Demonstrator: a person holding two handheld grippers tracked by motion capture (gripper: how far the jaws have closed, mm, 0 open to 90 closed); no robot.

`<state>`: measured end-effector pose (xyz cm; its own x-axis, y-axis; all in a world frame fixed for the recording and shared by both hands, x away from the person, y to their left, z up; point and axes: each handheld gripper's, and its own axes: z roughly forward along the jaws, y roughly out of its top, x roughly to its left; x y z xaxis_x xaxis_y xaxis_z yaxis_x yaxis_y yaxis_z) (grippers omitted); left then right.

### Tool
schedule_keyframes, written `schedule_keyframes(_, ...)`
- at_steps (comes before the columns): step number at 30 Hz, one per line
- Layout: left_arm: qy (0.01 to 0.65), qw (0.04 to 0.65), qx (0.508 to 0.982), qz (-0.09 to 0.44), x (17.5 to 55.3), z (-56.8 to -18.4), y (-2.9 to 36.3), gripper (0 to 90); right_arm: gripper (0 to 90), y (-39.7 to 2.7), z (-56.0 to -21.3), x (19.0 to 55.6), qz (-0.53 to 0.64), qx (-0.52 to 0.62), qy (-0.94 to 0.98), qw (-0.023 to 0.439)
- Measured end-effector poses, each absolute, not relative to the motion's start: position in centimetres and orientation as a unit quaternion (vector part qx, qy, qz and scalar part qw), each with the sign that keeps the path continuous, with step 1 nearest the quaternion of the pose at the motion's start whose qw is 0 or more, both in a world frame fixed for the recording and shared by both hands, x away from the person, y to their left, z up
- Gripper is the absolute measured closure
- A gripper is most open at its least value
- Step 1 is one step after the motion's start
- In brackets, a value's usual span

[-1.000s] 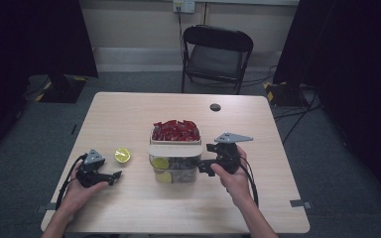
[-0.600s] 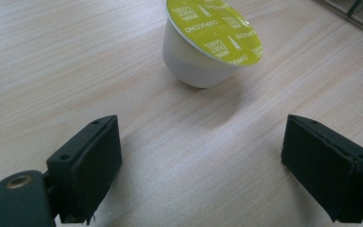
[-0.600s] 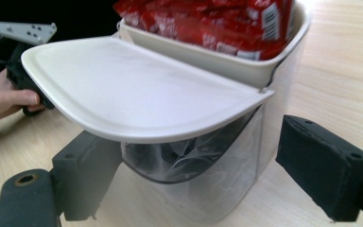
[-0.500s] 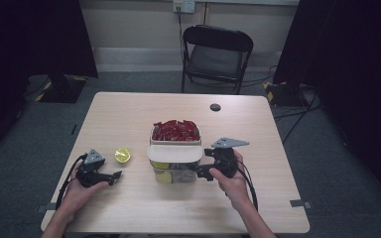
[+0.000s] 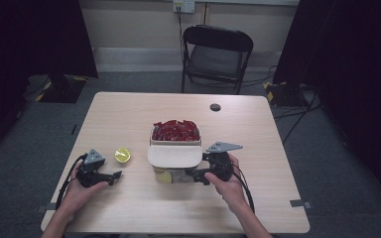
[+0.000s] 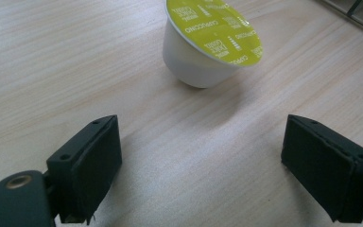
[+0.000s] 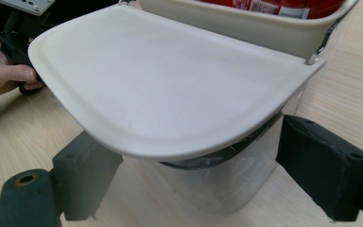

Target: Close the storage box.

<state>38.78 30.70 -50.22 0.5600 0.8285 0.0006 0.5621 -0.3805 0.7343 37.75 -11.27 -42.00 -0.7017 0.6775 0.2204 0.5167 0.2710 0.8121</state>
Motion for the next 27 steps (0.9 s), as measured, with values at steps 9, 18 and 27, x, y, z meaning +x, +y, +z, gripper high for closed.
schedule_keyframes(9,0.43,0.354,0.809,0.188,38.8,-50.2,30.7,12.4,13.5,-11.2,-43.2,37.8,0.468,0.382,0.793,0.075)
schedule_keyframes(18,0.429,0.354,0.809,0.188,38.8,-50.2,30.7,12.4,13.9,-11.4,-43.7,37.4,0.466,0.377,0.797,0.075)
schedule_keyframes(27,0.43,0.354,0.809,0.188,38.8,-50.2,30.7,12.4,14.0,-12.0,-44.3,36.9,0.457,0.383,0.799,0.073)
